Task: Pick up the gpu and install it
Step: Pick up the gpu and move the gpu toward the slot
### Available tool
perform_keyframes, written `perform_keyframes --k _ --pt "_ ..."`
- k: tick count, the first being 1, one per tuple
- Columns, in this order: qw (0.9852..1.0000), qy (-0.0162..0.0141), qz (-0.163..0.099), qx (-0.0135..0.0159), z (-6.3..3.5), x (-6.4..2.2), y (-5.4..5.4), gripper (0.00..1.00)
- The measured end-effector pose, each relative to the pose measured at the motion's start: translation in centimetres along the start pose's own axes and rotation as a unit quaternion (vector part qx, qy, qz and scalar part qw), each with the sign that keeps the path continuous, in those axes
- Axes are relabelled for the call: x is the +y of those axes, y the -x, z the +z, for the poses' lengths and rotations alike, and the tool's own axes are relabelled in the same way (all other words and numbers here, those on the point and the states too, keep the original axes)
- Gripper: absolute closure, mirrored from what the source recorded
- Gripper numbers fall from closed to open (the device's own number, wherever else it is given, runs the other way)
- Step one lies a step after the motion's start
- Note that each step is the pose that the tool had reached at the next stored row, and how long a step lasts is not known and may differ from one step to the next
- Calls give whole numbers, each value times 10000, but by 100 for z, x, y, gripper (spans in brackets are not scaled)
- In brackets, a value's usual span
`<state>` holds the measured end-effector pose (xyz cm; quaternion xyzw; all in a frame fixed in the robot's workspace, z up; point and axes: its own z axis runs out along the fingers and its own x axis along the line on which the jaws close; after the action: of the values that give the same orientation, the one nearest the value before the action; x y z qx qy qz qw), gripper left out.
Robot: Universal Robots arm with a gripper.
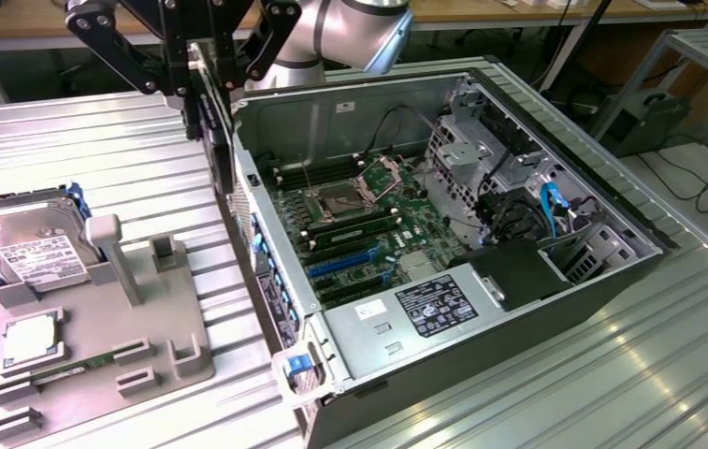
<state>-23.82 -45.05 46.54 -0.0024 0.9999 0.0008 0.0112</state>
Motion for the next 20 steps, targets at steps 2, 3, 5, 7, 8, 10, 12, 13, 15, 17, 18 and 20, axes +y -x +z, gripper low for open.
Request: perform_keyframes --k 2,3,5,7,8,10,12,13,15,17,18,20 --pt "10000 0 0 0 0 0 17 72" --pt "10000 0 0 0 1 0 26 72" --pt "10000 0 0 0 1 0 42 72" --pt "10000 0 0 0 1 0 57 72" --pt "10000 0 0 0 1 0 66 72" --pt "10000 0 0 0 2 0 86 72" --pt "10000 0 0 0 2 0 105 72" --pt "10000 0 0 0 2 0 118 72" --pt "10000 0 0 0 3 -1 136 72" --pt "10000 0 0 0 3 -1 155 72" --pt "10000 0 0 0 4 -1 165 72" --pt "10000 0 0 0 4 -1 180 72"
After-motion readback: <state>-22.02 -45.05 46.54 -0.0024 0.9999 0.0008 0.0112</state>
